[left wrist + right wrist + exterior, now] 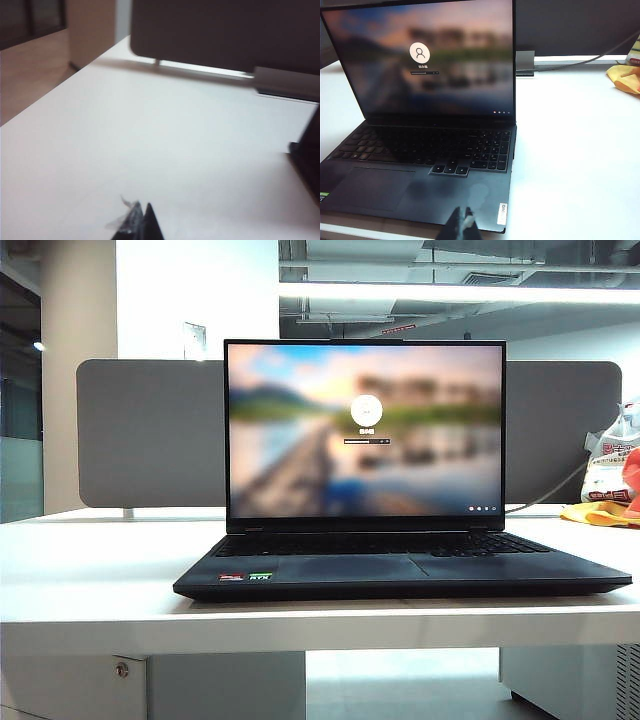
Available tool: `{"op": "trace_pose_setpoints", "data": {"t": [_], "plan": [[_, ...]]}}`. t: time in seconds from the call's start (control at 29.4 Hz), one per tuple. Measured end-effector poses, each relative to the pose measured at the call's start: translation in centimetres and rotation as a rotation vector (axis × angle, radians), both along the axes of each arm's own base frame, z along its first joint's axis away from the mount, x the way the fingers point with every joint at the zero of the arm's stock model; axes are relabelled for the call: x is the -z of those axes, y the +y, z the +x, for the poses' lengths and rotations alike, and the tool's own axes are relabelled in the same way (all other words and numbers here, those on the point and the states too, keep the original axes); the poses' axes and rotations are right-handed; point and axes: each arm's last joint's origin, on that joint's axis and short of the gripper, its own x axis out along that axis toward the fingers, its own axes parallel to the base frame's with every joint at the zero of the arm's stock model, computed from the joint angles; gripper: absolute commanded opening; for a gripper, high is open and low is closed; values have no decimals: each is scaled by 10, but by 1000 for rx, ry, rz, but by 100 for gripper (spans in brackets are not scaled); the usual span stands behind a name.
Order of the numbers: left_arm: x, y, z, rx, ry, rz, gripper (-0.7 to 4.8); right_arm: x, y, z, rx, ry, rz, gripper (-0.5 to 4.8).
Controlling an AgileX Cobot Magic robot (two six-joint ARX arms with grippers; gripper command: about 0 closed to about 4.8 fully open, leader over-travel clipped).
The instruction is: Open the lid of the laptop and use the keypad to enter the password "123".
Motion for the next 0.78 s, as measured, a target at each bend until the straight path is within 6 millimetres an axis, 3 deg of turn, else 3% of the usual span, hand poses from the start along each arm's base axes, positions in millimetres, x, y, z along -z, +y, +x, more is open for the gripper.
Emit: {"op": "trace_pose_setpoints", "data": {"t": [0.78], "plan": [[3, -1, 0, 44, 28, 19, -6, 0, 0, 0, 0, 0, 0, -8]]}}
